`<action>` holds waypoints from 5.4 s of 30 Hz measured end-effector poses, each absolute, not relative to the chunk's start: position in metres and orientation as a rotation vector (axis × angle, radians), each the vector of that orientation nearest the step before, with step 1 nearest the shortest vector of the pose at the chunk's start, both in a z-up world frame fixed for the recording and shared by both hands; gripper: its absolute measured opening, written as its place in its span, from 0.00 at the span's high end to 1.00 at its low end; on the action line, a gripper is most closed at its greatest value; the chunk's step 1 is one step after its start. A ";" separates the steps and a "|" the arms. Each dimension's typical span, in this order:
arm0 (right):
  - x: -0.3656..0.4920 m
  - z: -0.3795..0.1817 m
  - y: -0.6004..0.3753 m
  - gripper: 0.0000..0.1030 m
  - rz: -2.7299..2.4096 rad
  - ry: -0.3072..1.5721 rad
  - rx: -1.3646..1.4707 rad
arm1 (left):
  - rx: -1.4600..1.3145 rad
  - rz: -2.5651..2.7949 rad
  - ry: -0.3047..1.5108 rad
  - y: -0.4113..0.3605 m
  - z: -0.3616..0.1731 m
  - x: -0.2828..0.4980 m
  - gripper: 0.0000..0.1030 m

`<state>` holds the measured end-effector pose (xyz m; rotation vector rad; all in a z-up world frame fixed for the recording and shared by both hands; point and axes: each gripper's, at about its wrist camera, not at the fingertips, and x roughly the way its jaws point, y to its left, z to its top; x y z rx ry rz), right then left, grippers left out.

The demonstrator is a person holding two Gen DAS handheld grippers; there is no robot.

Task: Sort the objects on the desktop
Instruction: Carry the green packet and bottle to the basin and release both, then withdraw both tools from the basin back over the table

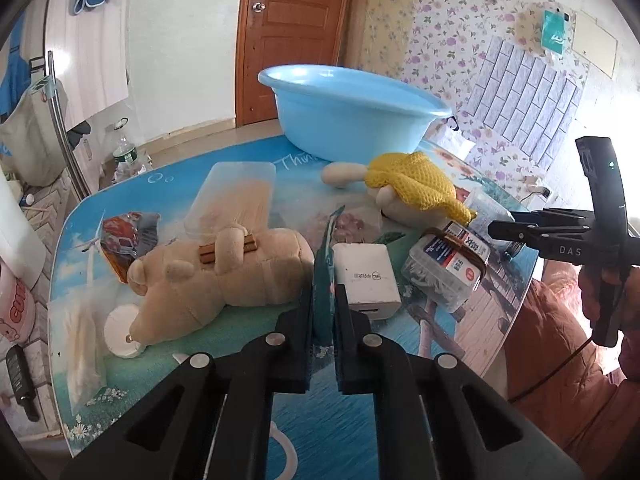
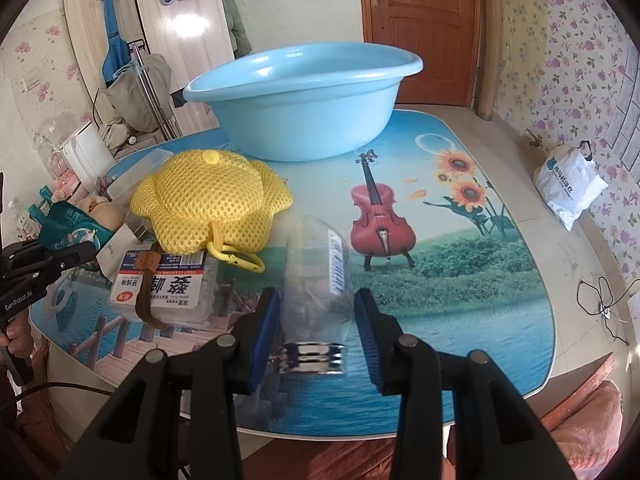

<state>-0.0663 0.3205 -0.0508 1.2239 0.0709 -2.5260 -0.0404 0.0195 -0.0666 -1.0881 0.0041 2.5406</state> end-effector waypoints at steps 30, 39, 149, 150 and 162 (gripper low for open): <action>-0.064 -0.041 0.323 0.62 -2.568 0.127 1.204 | -1.049 2.624 -0.009 0.009 -0.026 -0.028 0.94; -0.072 0.030 0.327 0.62 -2.577 0.061 1.053 | -0.967 2.615 -0.057 0.017 0.025 -0.043 0.94; -0.041 -0.028 0.257 0.00 -2.502 0.069 1.098 | -1.160 2.762 -0.083 -0.041 -0.068 0.029 0.00; -0.041 -0.029 0.256 0.00 -2.497 0.066 1.101 | -1.154 2.751 -0.087 -0.040 -0.069 0.029 0.00; -0.049 -0.055 0.228 0.00 -2.421 0.117 1.199 | -1.239 2.688 -0.029 -0.016 -0.092 0.009 0.00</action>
